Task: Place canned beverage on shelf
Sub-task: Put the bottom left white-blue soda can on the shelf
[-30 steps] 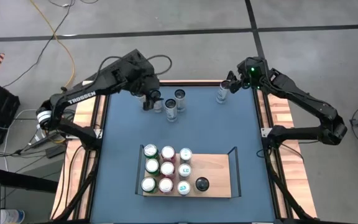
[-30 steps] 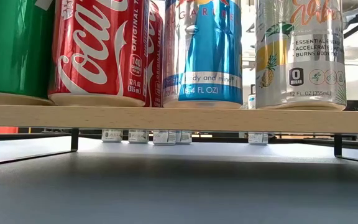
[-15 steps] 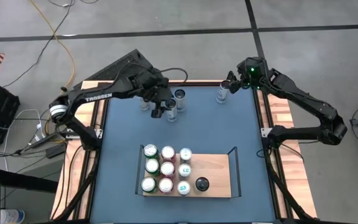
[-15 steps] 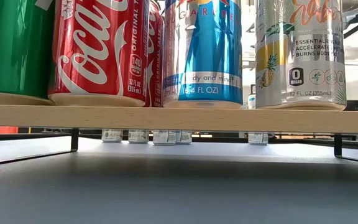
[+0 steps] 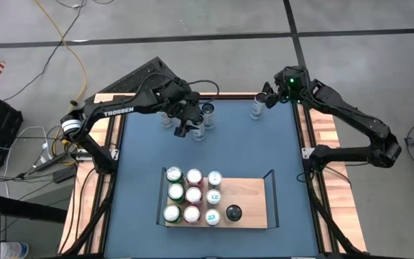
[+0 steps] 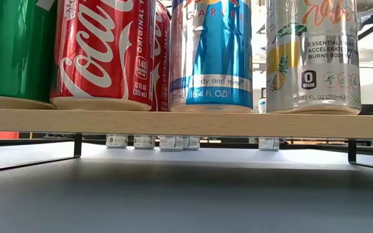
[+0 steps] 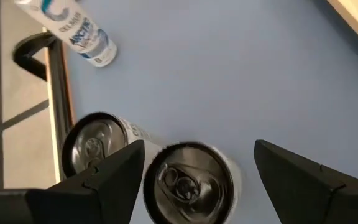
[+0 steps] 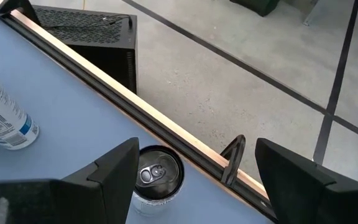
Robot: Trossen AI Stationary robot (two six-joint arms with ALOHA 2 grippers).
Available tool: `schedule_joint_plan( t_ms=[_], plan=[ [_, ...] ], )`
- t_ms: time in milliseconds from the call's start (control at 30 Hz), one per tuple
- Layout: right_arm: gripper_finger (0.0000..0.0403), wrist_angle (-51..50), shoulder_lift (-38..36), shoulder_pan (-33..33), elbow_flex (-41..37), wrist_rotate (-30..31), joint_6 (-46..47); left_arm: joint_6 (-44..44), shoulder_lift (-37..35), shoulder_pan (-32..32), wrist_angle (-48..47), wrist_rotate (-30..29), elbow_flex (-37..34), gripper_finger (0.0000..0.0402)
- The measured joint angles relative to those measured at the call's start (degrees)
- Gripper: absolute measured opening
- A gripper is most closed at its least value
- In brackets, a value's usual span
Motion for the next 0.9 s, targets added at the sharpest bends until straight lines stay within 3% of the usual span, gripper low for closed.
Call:
schedule_joint_plan(
  t_ms=[467, 900],
  plan=[
    [0.0306, -0.04, 0.0, 0.0, -0.02, 0.01, 0.11, 1.75, 5.29, 0.66, -0.62, -0.31, 0.12, 0.0288],
    [0.0306, -0.02, 0.0, 0.0, -0.02, 0.06, 0.01, -4.18, 5.32, 0.53, -3.73, -2.87, 0.04, 0.0285]
  ],
)
